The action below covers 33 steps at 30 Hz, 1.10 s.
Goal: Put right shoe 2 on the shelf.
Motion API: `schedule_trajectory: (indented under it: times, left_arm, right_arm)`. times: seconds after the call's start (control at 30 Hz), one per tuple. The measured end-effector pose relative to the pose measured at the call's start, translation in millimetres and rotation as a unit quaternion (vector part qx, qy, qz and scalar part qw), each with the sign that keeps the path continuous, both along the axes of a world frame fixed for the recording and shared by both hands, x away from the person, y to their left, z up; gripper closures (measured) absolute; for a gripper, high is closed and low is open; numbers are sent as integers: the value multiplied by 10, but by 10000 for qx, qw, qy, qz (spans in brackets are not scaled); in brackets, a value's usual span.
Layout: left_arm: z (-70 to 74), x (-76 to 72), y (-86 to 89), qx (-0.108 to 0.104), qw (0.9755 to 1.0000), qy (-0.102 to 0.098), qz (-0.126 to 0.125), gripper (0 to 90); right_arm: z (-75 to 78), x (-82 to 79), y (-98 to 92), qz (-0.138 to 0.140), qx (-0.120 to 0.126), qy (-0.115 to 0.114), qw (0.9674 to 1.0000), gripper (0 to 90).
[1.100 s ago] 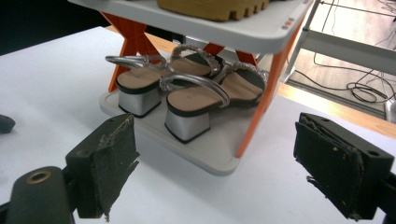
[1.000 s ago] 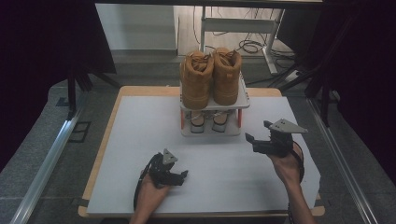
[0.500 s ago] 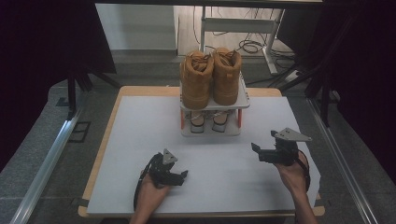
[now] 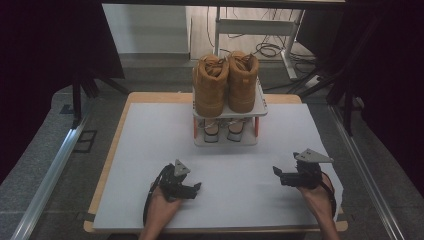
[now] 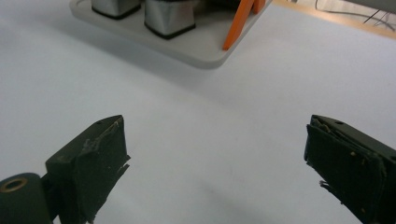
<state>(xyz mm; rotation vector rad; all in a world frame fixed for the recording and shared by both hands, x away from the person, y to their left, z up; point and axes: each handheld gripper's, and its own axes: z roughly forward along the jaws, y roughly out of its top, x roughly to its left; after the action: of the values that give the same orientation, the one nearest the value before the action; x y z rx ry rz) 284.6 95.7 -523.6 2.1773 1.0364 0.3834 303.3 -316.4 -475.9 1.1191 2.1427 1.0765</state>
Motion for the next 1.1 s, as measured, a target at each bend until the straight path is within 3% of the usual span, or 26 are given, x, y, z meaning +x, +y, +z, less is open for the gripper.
schedule_trajectory:
  times: [0.53,0.83,0.93,1.0,1.1]
  left_arm:
    - [-1,-1,0,-2,10000,-6,-1,132]
    - [0,-1,0,-1,10000,-9,-1,132]
    - [0,-1,0,-1,10000,-9,0,133]
    - [-1,-2,-1,-1,10000,-9,0,132]
    - [-1,-2,-1,-1,10000,-8,-1,133]
  right_arm:
    - [-420,-126,-2,110,-145,583,9981,42]
    - [-427,-142,26,128,-230,642,9976,50]
    - [-445,-117,51,146,-338,821,9959,58]
    - [-448,-99,36,138,-259,902,9955,55]
    - [-450,-100,38,136,-260,903,9955,55]
